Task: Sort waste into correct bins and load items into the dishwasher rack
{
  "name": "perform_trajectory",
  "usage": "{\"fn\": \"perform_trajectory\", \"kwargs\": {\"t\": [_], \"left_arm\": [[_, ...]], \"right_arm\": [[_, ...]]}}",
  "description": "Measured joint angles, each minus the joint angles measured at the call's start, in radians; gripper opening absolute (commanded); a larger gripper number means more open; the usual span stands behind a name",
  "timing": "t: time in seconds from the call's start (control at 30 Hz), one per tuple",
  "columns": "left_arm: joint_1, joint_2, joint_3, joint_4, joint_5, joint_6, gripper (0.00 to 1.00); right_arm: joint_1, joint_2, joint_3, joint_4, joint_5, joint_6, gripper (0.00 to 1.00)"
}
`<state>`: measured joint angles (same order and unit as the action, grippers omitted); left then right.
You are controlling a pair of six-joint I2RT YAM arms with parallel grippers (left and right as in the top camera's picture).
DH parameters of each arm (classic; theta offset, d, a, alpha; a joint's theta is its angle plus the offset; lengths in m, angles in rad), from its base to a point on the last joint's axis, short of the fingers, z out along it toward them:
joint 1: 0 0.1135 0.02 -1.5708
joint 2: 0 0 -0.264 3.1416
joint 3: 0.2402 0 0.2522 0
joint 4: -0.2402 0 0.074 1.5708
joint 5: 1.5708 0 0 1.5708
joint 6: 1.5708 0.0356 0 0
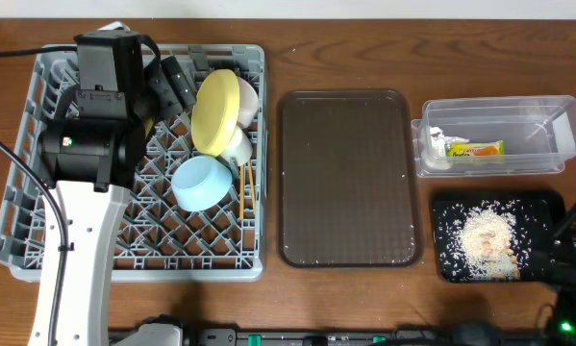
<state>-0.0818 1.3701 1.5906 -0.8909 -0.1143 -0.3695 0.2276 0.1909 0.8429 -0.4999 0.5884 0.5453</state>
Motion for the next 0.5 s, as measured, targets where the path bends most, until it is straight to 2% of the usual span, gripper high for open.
{"fn": "perform_trajectory", "kwargs": {"t": [0.23, 0.37, 0.5], "left_arm": [[0.0, 0.0, 0.0, 0.0, 0.0, -0.001, 0.93], [0.0, 0.0, 0.0, -0.001, 0.0, 0.0, 0.93], [0.0, 0.0, 0.0, -0.001, 0.0, -0.001, 0.93]], "right_arm": [[-0.002, -0.137, -0.392, 0.582, -0.145, -0.142, 0.99], [-0.005, -0.174, -0.554, 0.731, -0.217, -0.184, 0.99], [-0.006, -0.175, -0.663, 0.75, -0.253, -0.199, 0.99]]}}
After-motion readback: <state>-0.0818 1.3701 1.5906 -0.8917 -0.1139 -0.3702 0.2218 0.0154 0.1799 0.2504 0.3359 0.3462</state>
